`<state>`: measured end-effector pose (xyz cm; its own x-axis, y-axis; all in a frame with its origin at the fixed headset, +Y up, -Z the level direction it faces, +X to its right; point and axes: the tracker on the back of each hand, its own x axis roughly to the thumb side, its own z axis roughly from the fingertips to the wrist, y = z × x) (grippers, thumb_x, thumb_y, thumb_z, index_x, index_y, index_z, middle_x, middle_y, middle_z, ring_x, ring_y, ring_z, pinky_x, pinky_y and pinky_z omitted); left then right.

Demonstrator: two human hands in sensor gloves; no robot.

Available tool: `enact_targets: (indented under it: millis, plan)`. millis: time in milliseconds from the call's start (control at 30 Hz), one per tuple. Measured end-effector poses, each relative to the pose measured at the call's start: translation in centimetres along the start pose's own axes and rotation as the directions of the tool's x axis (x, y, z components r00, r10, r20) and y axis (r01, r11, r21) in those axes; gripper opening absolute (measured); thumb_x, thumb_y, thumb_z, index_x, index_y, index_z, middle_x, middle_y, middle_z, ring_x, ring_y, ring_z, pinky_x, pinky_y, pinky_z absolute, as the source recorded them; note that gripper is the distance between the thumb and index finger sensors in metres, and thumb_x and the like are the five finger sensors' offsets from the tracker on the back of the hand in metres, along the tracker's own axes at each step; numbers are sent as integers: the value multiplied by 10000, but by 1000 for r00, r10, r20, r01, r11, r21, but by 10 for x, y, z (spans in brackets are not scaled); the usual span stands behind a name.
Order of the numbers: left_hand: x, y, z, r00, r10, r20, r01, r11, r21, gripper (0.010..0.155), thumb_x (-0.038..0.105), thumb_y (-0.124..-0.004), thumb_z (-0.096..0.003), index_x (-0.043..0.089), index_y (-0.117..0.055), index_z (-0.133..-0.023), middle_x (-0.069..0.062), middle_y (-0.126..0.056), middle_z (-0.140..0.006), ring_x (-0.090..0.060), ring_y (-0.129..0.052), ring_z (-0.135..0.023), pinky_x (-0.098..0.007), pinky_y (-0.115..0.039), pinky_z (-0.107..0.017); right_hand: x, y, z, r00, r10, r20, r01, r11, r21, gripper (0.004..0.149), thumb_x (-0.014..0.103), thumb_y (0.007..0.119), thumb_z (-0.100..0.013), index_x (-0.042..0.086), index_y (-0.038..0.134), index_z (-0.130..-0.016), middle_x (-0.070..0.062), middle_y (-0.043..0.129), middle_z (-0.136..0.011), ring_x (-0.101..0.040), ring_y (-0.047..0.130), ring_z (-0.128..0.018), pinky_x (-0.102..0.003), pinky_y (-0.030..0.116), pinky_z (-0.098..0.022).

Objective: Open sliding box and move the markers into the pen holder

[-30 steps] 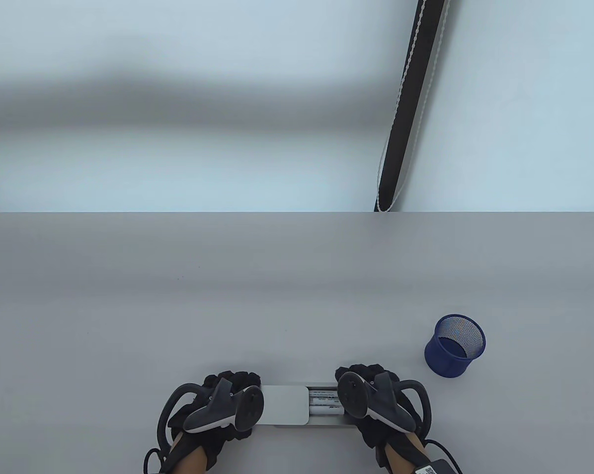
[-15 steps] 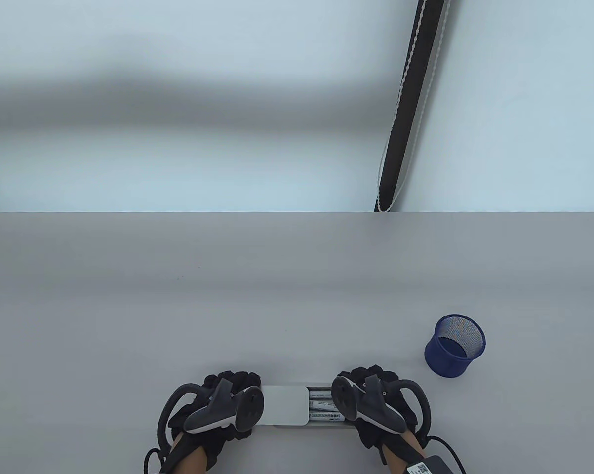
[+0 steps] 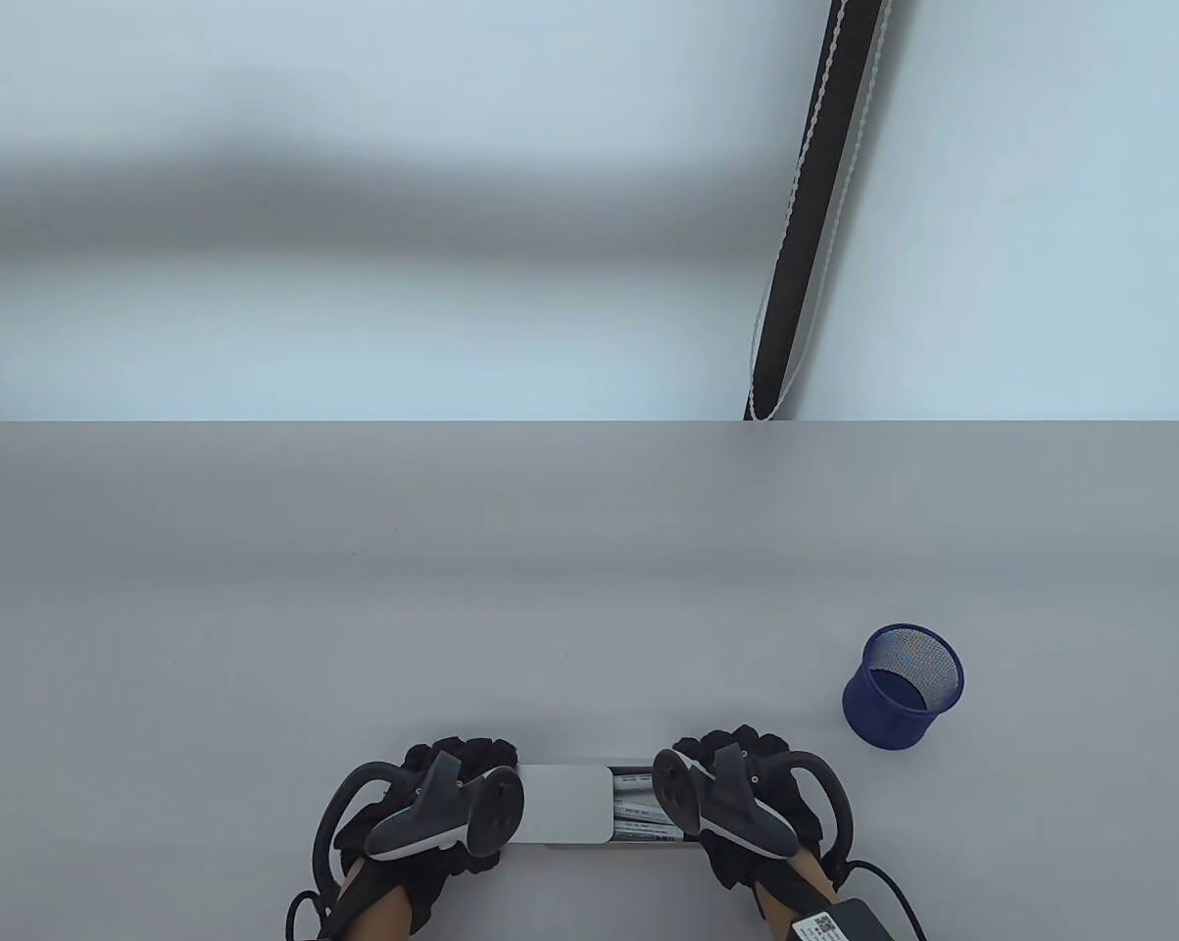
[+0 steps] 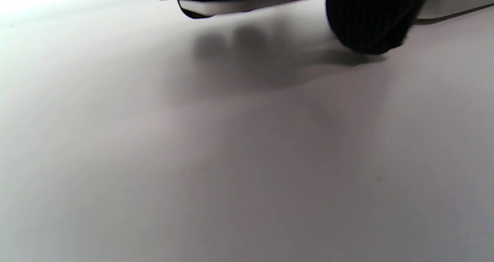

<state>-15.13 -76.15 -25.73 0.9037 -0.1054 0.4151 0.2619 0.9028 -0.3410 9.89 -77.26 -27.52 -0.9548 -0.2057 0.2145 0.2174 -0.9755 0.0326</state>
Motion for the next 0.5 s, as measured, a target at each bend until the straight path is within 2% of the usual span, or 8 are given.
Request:
enact_targets:
  millis: [500]
  plan:
    - [0,0,-1,1000,-2,-1,2,1000,2,775,648,-672,-428,349,-347,-1065,90,-457,-1171,-194,-593,-1089,-409,-578,-835,7,-1,-1,991,115,67,-113,993,-21,857,80,1043,-64,358,678,-789,22,833,-770,-141,925,-584,-416,784,-556]
